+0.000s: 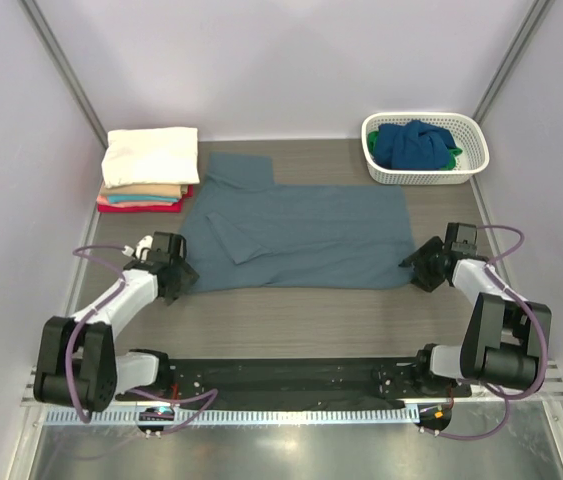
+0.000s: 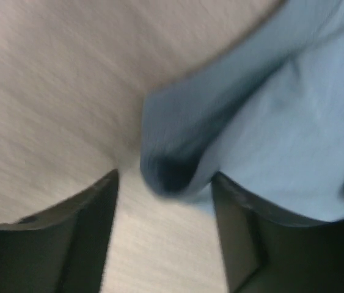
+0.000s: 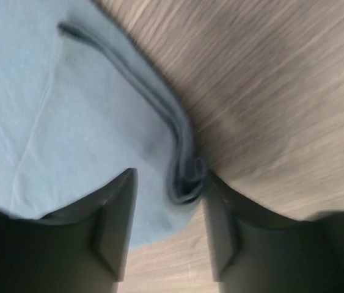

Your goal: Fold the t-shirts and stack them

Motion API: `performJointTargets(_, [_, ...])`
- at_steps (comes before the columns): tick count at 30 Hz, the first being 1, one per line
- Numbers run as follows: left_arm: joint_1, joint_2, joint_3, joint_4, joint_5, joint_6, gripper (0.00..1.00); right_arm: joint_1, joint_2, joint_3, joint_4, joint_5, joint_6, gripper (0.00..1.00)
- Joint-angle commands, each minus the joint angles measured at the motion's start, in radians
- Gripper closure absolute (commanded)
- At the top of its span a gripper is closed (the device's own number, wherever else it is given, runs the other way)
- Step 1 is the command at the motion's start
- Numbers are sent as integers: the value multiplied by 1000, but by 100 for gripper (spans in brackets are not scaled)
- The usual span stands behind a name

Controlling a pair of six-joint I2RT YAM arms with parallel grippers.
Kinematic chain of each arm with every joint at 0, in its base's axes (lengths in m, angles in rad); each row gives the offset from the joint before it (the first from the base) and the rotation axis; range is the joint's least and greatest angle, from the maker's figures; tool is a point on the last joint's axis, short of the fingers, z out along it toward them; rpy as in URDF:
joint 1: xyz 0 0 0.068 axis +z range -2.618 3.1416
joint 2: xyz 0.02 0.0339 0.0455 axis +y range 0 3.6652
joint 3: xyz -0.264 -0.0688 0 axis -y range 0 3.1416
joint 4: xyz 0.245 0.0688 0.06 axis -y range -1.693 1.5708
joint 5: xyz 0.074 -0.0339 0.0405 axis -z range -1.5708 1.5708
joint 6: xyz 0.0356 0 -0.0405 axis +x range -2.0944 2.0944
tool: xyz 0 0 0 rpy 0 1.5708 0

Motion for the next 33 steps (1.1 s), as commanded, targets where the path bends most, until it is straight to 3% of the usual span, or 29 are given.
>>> performJointTargets(1, [49,104,36,95,-8,34,46,-14,63,-51,112,-21,-44,51])
performJointTargets(2, [58,123,68,106,7,38,66,-14,63,-55,130,-60,-47,60])
performJointTargets(3, [60,141,87,106,13,51,78,-14,61,-59,165,-79,-47,67])
performJointTargets(4, [58,160,105,107,19,52,95,-14,63,-59,175,-96,-45,86])
performJointTargets(5, [58,157,120,107,28,57,100,-14,61,-53,176,-105,-42,96])
performJointTargets(8, [58,58,173,78,56,54,100,-18,41,8,152,-149,-39,99])
performJointTargets(11, [58,-90,174,-3,-14,34,100,-32,-66,94,31,-67,-67,99])
performJointTargets(14, [61,-246,141,-121,-45,16,100,-81,-167,51,-64,4,-62,99])
performJointTargets(18, [61,-403,24,-187,51,-55,100,-115,-250,-80,-118,-28,-33,99])
performJointTargets(22, [61,-554,-51,-291,67,-116,100,-120,-337,-156,-161,-15,2,99])
performJointTargets(23, [19,-573,-48,-323,41,-138,99,-121,-356,-159,-181,-4,12,98])
performJointTargets(24, [-1,-604,-38,-353,36,-184,96,-129,-388,-163,-216,-7,13,89])
performJointTargets(26, [-21,-634,-31,-393,53,-215,92,-136,-429,-167,-245,-4,24,81])
performJointTargets(27, [-21,-650,-28,-406,77,-227,91,-139,-468,-165,-271,-4,25,63])
performJointTargets(29, [-21,-694,-5,-467,96,-244,90,-147,-505,-144,-304,7,36,42])
performJointTargets(30, [-21,-711,5,-492,105,-245,90,-147,-526,-131,-339,21,44,27])
performJointTargets(32, [-23,-766,37,-579,110,-251,83,-147,-578,-82,-371,30,47,15])
performJointTargets(33, [-21,-788,45,-597,114,-250,74,-147,-592,-66,-397,31,47,6])
